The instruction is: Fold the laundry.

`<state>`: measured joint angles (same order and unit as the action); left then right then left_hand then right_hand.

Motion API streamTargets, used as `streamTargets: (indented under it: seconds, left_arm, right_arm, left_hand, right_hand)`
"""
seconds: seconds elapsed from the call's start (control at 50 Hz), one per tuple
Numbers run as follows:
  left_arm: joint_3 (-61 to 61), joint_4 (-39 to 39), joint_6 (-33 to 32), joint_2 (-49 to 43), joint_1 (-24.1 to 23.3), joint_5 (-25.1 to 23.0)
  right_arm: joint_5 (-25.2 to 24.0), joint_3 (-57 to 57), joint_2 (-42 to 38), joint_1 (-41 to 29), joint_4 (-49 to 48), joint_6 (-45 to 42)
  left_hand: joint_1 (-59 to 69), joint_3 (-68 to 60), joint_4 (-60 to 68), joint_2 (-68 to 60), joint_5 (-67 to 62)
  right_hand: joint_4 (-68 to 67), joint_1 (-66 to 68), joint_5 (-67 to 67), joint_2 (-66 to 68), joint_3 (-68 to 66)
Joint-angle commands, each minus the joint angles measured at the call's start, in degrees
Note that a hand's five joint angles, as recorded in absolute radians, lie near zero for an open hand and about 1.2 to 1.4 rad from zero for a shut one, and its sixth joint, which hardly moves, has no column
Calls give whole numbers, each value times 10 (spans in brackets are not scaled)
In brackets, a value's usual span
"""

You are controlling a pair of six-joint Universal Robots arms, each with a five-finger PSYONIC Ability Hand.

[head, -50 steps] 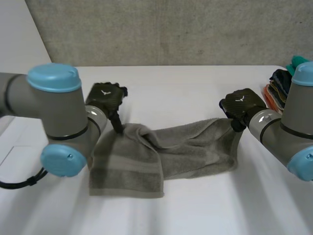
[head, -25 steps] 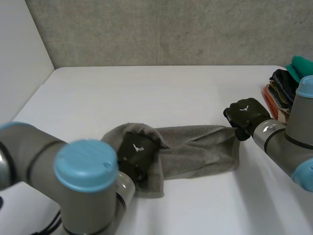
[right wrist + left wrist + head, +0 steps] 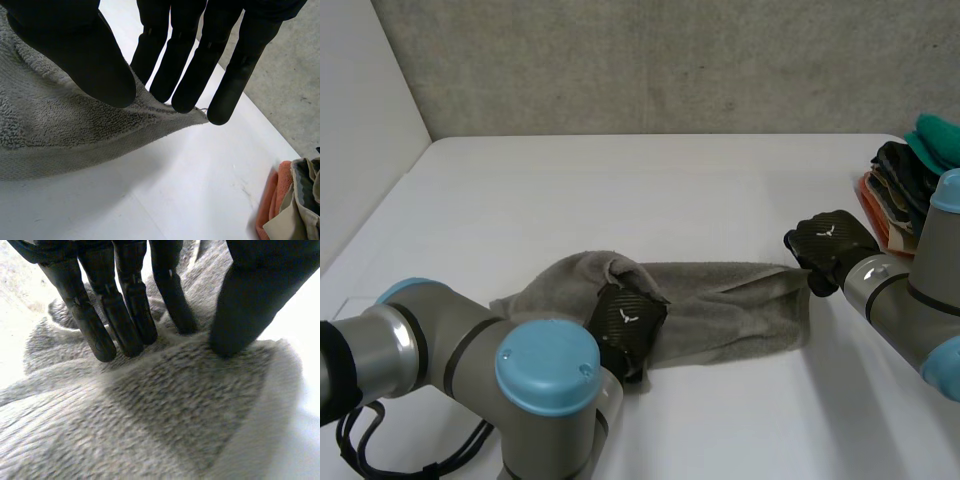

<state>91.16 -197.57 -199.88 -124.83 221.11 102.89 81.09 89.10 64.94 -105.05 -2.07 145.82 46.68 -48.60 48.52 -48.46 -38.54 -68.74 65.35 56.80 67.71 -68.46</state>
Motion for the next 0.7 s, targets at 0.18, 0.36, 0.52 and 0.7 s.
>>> streamTargets:
  seconds: [0.18,0.36,0.52,0.7]
  left_arm:
    - [24,-25,-31,10,4,3]
    - [56,-66,-38,84,22,34]
    - [98,-39,-39,302,61,31]
    - [73,143,-36,442,171,-47]
  right_arm:
    - [-1,5,1,7,0,0]
    - [-1,-2,1,9,4,-5]
    - [9,-24,99,31,85,-132]
    - [10,-127,241,57,238,-187]
  left_hand:
    - [47,-28,28,-29,-28]
    - [333,-314,315,-315,-315]
    - [333,-314,315,-315,-315]
    - [333,-314,315,-315,-315]
  right_hand:
    - [-113,146,132,123,-115]
    - [-113,146,132,123,-115]
    - [-113,146,132,123,-115]
    - [-113,146,132,123,-115]
